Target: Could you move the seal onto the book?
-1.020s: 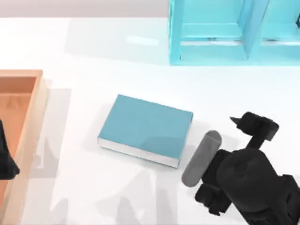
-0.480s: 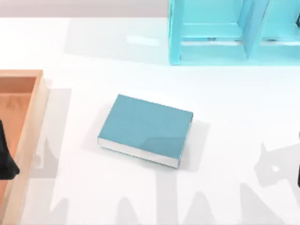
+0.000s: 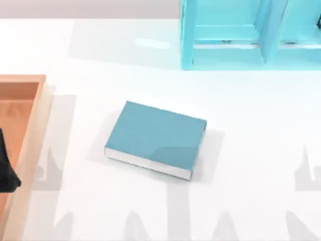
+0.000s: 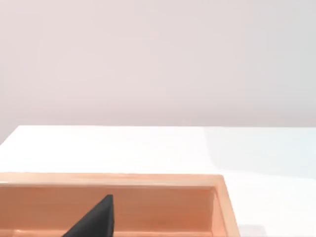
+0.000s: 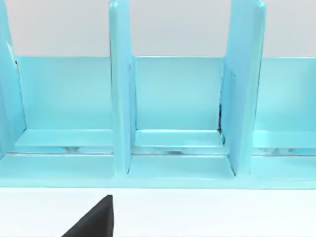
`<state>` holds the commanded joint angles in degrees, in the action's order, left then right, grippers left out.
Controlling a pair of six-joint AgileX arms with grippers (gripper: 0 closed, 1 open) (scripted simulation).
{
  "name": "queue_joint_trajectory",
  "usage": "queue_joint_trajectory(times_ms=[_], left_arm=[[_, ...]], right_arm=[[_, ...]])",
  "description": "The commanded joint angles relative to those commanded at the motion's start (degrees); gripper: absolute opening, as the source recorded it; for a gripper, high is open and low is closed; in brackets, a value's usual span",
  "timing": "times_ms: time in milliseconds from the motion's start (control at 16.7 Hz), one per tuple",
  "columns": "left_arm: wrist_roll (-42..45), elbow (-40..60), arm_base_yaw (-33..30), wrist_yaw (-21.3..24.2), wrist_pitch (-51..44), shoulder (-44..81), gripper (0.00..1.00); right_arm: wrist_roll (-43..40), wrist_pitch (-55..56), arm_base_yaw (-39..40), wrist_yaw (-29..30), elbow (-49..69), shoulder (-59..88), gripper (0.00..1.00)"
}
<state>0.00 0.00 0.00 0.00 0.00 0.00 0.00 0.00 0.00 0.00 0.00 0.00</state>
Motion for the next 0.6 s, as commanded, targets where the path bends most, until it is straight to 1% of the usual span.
queue_joint_trajectory(times_ms=[360, 480, 600], left_arm=[[0.1, 0.6, 0.1, 0.0, -0.5, 0.6, 1.00], [0.7, 3.6, 0.6, 0.1, -3.2, 3.5, 1.00], [1.6, 9.0, 1.5, 0.1, -7.9, 9.0, 1.00]], right_arm=[[0.0, 0.0, 0.0, 0.0, 0.0, 0.0, 1.00], [0.0, 0.0, 0.0, 0.0, 0.0, 0.0, 1.00], [0.0, 0.0, 0.0, 0.0, 0.0, 0.0, 1.00]])
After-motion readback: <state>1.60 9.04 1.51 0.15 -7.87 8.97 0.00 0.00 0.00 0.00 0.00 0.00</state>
